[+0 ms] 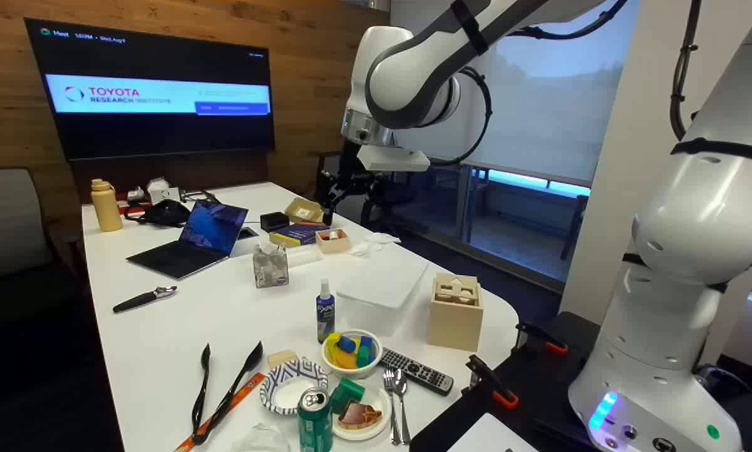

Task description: Remove the cap from the blue bottle

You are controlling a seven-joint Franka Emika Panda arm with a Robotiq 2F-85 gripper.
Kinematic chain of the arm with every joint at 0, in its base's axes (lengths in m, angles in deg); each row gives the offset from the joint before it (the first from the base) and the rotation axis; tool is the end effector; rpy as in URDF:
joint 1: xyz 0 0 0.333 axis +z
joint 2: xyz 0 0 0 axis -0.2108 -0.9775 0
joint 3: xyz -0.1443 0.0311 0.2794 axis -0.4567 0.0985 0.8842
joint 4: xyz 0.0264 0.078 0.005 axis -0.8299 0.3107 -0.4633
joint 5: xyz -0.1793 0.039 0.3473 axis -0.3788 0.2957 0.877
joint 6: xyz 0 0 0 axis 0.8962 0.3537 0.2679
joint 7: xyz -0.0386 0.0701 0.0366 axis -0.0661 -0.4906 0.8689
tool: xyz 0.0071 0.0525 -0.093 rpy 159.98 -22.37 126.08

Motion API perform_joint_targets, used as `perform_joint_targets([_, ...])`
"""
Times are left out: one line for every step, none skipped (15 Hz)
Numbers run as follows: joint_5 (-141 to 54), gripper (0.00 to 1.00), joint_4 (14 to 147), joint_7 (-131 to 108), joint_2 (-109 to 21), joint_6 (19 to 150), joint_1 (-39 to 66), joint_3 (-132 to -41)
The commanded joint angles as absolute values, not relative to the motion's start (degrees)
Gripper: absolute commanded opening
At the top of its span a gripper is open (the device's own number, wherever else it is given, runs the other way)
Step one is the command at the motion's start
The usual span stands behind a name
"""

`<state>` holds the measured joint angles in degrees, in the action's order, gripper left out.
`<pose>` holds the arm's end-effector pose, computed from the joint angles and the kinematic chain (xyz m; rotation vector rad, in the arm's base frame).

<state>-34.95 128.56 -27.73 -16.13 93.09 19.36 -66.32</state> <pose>0.4392 0.1909 0.3953 -3.0217 0.0367 -0.3313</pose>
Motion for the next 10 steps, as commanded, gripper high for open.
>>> perform_joint_targets([-35.2, 1.0, 128.5, -27.9, -16.1, 93.0, 20.3, -67.3])
perform_joint_targets([-35.5, 1.0, 127.3, -27.9, -17.4, 92.5, 20.0, -67.5])
perform_joint_targets([-36.3, 1.0, 125.7, -28.0, -19.3, 91.7, 19.5, -67.8])
perform_joint_targets([-37.6, 1.0, 124.1, -28.7, -21.4, 91.4, 18.7, -68.1])
perform_joint_targets([-38.7, 1.0, 122.0, -28.2, -24.1, 91.1, 18.3, -68.9])
perform_joint_targets([-39.5, 1.0, 119.4, -27.1, -27.5, 90.8, 17.8, -70.1])
perform_joint_targets([-40.7, 1.0, 117.2, -26.4, -30.5, 91.5, 17.4, -71.1])
perform_joint_targets([-39.9, 1.0, 114.5, -23.7, -34.2, 91.8, 17.4, -72.6])
perform_joint_targets([-38.3, 1.0, 111.8, -20.6, -37.4, 91.7, 17.4, -73.7])
perform_joint_targets([-35.7, 1.0, 108.6, -16.8, -41.0, 91.1, 17.2, -74.4])
